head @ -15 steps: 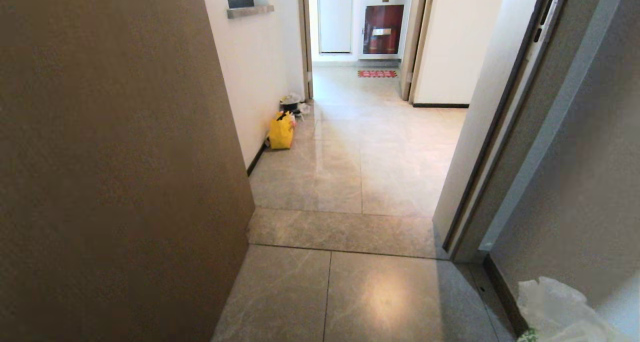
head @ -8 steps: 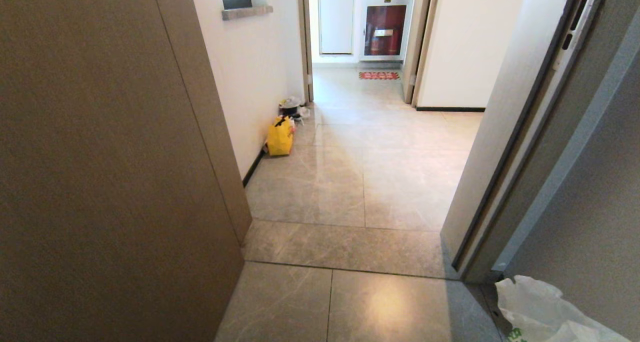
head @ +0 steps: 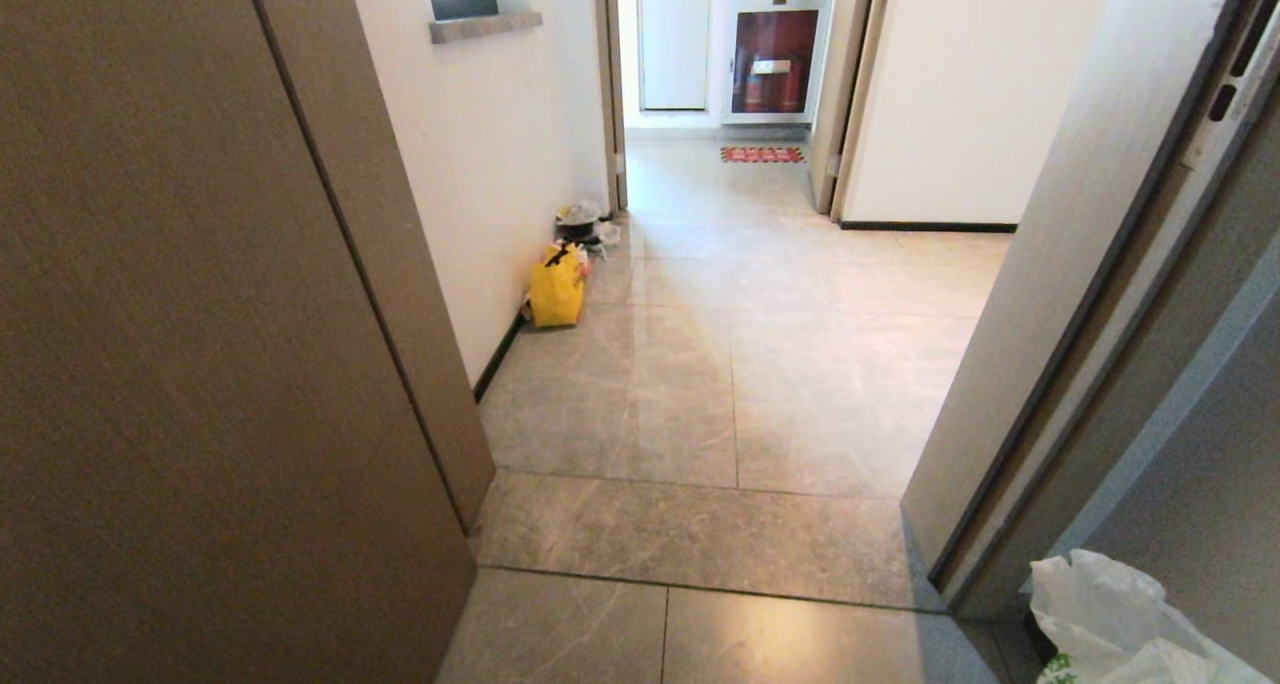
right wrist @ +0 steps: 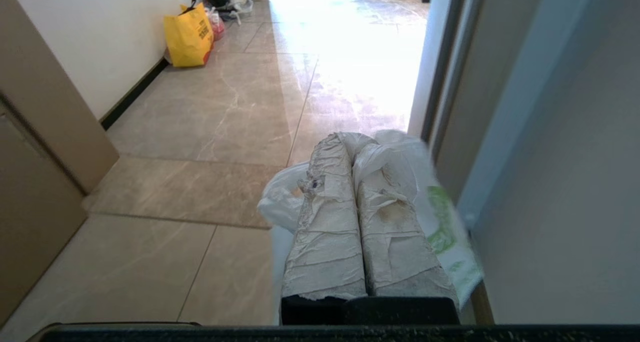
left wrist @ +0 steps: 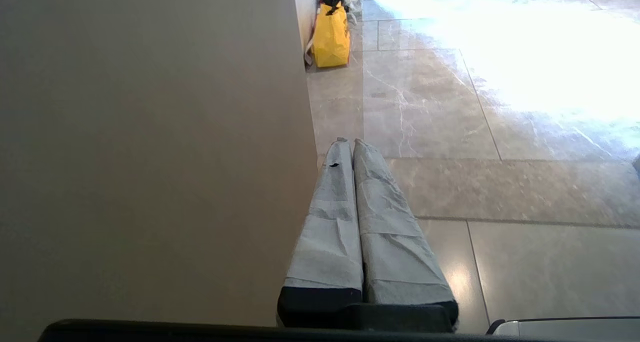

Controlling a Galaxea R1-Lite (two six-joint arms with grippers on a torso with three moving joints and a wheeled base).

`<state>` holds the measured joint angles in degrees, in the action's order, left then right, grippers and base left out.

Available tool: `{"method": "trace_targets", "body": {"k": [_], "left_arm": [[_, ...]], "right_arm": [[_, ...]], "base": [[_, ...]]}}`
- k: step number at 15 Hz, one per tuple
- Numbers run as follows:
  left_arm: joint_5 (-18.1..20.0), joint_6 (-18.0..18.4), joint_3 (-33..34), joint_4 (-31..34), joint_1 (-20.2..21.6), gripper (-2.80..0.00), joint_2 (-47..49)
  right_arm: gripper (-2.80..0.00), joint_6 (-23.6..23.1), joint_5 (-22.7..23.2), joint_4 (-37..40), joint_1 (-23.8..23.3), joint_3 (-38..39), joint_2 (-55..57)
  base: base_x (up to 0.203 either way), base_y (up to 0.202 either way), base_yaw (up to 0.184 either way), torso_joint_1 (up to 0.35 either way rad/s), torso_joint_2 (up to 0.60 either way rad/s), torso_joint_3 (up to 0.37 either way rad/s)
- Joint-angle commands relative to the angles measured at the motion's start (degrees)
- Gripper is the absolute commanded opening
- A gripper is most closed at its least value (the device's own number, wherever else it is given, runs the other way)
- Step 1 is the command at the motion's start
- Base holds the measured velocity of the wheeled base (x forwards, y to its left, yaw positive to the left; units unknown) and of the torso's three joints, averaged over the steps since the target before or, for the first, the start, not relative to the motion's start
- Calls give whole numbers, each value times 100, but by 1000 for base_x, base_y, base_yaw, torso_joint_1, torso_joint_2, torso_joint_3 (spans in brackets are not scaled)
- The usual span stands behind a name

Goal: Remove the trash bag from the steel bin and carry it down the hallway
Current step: Put the trash bag at the door

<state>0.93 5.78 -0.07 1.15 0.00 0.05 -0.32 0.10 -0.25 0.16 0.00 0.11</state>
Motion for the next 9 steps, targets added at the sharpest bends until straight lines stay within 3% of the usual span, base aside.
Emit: {"method": "trace_targets", "body": {"k": [1,9], "left_arm": [[4,2,-1,8,0,-280,-14],[4,28,16,-27,0,-280,-5]], "right_arm": [[-280,-3,-1,-1,2,0,-2],[-280,-3,-1,-1,2,0,-2]], "base": [[189,0,-1,3,2,2],[178,0,0,2,2,2]]}}
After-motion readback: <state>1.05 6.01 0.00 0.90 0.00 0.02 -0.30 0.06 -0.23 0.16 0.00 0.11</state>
